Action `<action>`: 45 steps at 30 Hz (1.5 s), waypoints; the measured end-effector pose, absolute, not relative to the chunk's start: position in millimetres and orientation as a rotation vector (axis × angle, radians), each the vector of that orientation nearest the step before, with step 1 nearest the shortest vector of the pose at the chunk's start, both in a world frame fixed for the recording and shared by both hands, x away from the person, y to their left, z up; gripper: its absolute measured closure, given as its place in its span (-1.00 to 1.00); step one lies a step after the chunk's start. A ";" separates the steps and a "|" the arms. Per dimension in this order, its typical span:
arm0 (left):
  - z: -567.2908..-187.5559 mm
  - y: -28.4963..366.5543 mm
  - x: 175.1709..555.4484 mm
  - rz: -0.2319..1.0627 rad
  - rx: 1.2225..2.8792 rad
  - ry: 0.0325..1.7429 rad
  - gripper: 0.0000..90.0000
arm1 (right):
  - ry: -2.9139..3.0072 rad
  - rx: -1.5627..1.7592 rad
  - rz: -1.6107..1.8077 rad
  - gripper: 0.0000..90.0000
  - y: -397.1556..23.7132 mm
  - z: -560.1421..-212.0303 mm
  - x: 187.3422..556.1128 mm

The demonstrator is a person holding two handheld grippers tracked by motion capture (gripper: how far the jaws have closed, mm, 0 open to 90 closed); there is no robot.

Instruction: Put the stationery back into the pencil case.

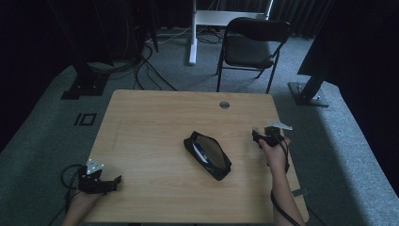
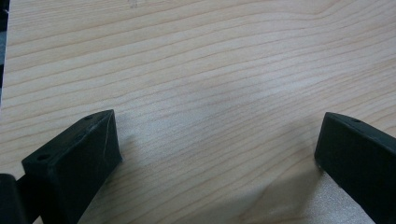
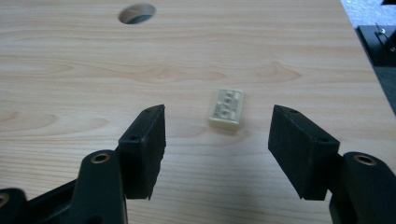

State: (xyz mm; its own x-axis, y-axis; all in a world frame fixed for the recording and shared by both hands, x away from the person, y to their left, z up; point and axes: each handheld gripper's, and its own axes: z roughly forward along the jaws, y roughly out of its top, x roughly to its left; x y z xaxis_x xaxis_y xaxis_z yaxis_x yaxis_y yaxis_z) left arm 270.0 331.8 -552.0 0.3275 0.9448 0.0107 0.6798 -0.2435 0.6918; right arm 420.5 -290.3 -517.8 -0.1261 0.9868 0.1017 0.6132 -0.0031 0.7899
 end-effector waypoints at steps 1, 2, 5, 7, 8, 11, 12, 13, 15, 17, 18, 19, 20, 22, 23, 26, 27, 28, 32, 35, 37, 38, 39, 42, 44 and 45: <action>-552.0 331.8 270.0 0.584 2.009 1.423 -1.00 | 1.777 1.656 0.977 -0.19 -292.1 -519.1 420.6; -552.0 331.8 270.0 0.584 2.009 1.423 -1.00 | 1.774 1.666 0.973 -0.20 -293.6 -520.3 420.6; -552.0 331.8 270.0 0.584 2.009 1.423 -1.00 | 1.762 1.698 0.954 -0.20 -297.9 -524.1 420.7; -552.0 331.8 270.0 0.584 2.009 1.423 -1.00 | 1.762 1.711 0.950 -0.20 -299.8 -526.9 420.8; -552.0 331.8 270.0 0.584 2.009 1.423 -1.00 | 1.758 1.722 0.938 -0.20 -301.0 -528.8 420.7; -552.0 331.8 270.0 0.584 2.009 1.423 -1.00 | 1.747 1.734 0.927 -0.20 -304.1 -533.3 421.0; -552.0 331.8 270.0 0.584 2.009 1.424 -1.00 | 1.749 1.735 0.924 -0.21 -304.7 -534.4 421.1; -552.0 331.8 270.0 0.585 2.009 1.423 -1.00 | 1.749 1.739 0.925 -0.21 -305.6 -536.2 421.6; -552.0 331.8 270.0 0.584 2.009 1.423 -1.00 | 1.743 1.746 0.937 -0.21 -306.1 -537.9 422.3; -552.0 331.8 270.0 0.584 2.009 1.423 -1.00 | 1.745 1.749 0.935 -0.20 -305.7 -539.6 423.6; -552.0 331.8 270.0 0.584 2.009 1.423 -1.00 | 1.745 1.749 0.935 -0.20 -305.7 -539.6 423.6; -552.0 331.8 270.0 0.584 2.009 1.424 -1.00 | 1.742 1.752 0.941 -0.20 -305.2 -540.3 424.3; -552.0 331.8 270.0 0.584 2.009 1.423 -1.00 | 1.738 1.761 0.947 -0.20 -304.4 -541.2 426.1; -552.0 331.8 270.0 0.584 2.009 1.423 -1.00 | 1.728 1.760 0.957 -0.19 -303.9 -541.7 428.3; -552.0 331.8 270.0 0.584 2.009 1.423 -1.00 | 1.729 1.760 0.956 -0.19 -303.5 -541.9 429.5; -552.0 331.8 270.0 0.584 2.009 1.423 -1.00 | 1.732 1.754 0.949 -0.17 -301.4 -542.6 433.3; -552.0 331.8 270.0 0.584 2.009 1.423 -1.00 | 1.734 1.753 0.946 -0.17 -300.4 -542.9 434.8; -552.0 331.8 270.0 0.584 2.009 1.423 -1.00 | 1.734 1.752 0.946 -0.16 -299.4 -543.2 436.2; -552.0 331.8 270.0 0.584 2.009 1.423 -1.00 | 1.742 1.738 0.935 -0.13 -295.0 -544.5 441.7; -552.0 331.8 270.0 0.584 2.009 1.423 -1.00 | 1.743 1.735 0.921 -0.11 -292.8 -545.4 446.1; -552.0 331.8 270.0 0.584 2.009 1.423 -1.00 | 1.743 1.735 0.919 -0.09 -292.3 -545.4 447.5; -552.0 331.8 270.0 0.585 2.009 1.423 -1.00 | 1.744 1.732 0.913 -0.08 -291.6 -545.3 449.6; -552.0 331.8 270.0 0.584 2.009 1.424 -1.00 | 1.745 1.729 0.909 -0.07 -291.2 -545.2 450.8; -552.0 331.8 270.0 0.584 2.009 1.423 -1.00 | 1.752 1.715 0.896 -0.03 -289.8 -544.9 454.1; -552.0 331.8 270.0 0.584 2.009 1.423 -1.00 | 1.763 1.708 0.883 -0.01 -288.7 -545.3 456.6; -552.0 331.8 270.0 0.584 2.009 1.423 -1.00 | 1.765 1.706 0.878 0.01 -288.4 -545.6 457.5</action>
